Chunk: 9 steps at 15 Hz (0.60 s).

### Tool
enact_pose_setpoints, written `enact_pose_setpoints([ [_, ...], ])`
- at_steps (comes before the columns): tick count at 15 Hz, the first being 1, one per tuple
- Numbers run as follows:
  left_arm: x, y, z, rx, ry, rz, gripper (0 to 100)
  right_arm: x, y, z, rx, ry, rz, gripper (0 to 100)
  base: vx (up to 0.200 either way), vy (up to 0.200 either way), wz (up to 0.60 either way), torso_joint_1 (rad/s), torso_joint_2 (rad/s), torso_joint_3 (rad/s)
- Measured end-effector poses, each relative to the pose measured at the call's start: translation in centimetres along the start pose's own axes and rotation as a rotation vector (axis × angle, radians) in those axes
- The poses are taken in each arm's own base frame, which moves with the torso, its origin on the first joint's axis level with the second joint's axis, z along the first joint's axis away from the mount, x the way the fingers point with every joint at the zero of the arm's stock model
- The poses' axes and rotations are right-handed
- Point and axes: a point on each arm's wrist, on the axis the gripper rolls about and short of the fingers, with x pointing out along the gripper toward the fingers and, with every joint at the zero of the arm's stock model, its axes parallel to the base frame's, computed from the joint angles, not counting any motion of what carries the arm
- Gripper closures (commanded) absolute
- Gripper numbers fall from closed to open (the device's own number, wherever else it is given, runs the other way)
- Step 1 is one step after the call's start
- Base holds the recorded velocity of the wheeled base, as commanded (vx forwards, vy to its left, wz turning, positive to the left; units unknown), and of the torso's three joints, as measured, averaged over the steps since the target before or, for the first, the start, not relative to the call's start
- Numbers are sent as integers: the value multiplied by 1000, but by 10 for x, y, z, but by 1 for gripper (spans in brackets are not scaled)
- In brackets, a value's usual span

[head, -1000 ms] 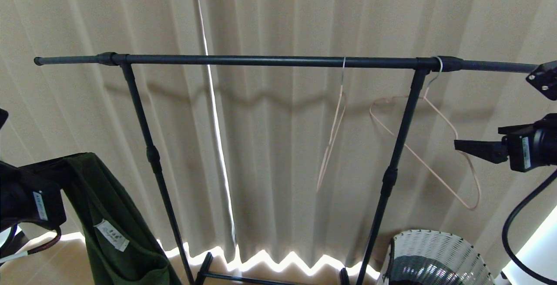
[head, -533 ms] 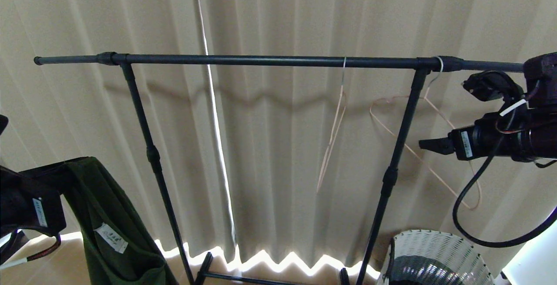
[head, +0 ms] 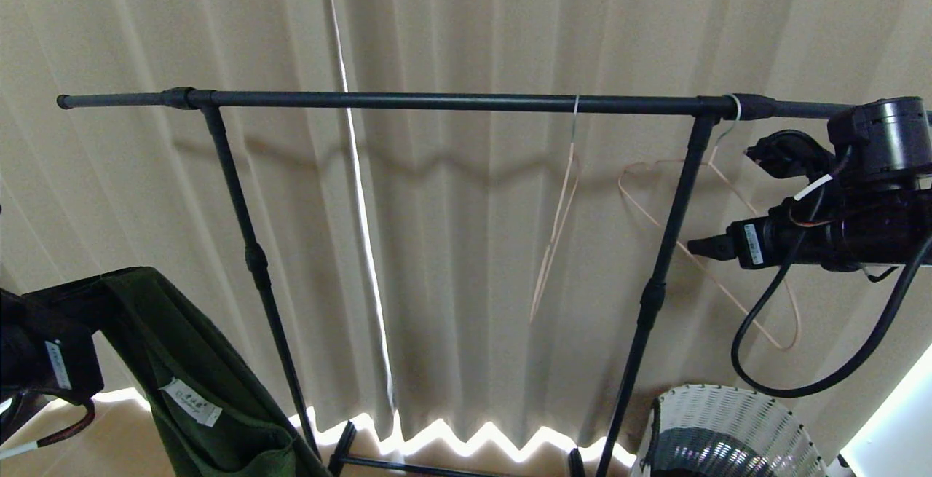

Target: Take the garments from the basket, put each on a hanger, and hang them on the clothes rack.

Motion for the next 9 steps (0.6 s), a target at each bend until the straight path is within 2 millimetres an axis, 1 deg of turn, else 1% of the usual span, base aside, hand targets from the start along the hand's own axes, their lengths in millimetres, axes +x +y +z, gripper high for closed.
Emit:
enact_pose_setpoints([
  [1,0,0,0,0,0,0,100,0,0,0,0,0,0,100,0,0,0,0,0,0],
  [9,0,0,1,0,-3,0,100,-6,-2,2,5,-18,-7,100,0,0,0,0,0,0],
])
